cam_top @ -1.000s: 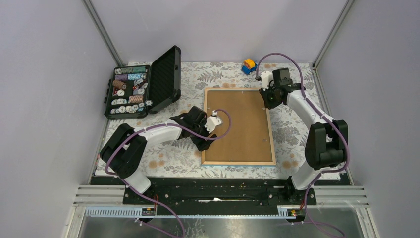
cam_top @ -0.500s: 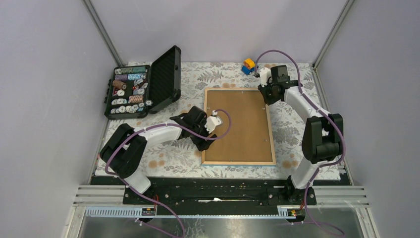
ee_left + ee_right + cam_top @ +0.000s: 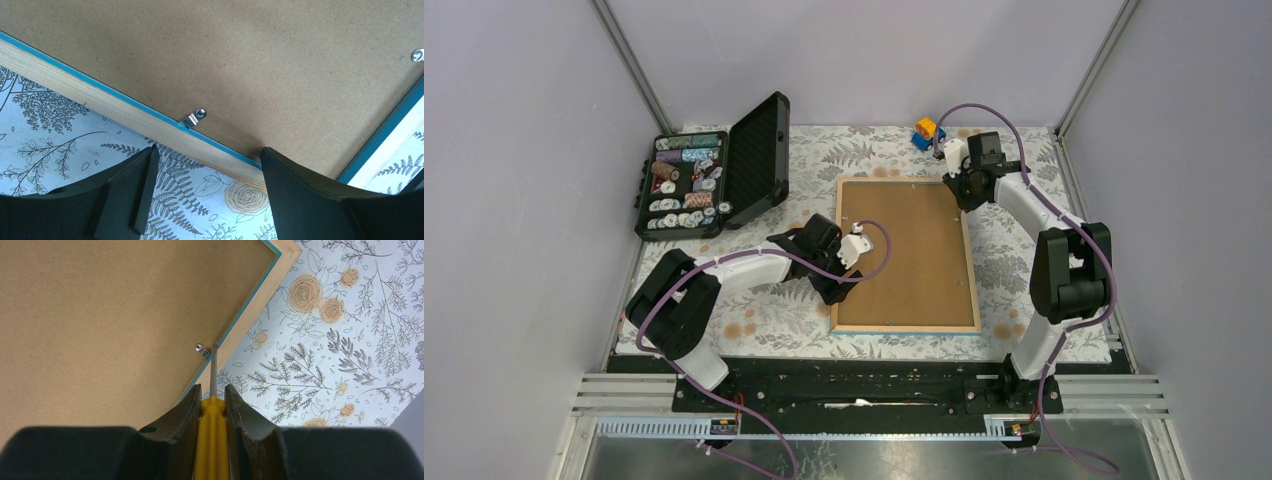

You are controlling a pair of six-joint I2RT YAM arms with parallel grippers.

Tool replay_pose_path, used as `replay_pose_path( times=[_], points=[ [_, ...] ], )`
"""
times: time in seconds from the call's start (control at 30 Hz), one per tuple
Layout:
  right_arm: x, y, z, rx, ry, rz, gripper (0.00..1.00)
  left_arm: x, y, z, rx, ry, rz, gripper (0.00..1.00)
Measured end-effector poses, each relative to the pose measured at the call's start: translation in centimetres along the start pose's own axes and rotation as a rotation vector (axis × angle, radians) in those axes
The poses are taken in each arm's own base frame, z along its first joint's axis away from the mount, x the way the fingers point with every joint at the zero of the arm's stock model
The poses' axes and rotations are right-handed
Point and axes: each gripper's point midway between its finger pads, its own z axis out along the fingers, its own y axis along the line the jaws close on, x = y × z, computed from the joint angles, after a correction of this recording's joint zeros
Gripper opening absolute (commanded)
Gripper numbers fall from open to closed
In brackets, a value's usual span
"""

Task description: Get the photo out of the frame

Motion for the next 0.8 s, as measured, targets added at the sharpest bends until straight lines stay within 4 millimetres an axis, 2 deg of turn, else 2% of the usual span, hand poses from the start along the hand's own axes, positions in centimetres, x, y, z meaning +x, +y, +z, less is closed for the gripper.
replay_pose_path(
  times=[0.53, 0.8],
  points=[
    [0.2, 0.2, -0.1, -0.023, 0.009, -0.057, 0.0, 0.0, 0.0, 0.0, 0.0, 0.0, 0.0, 0.81],
    [0.9, 1.4, -0.9, -0.088, 0.029, -0.092, 0.0, 0.0, 0.0, 0.0, 0.001, 0.002, -0.001, 0.81]
  ],
)
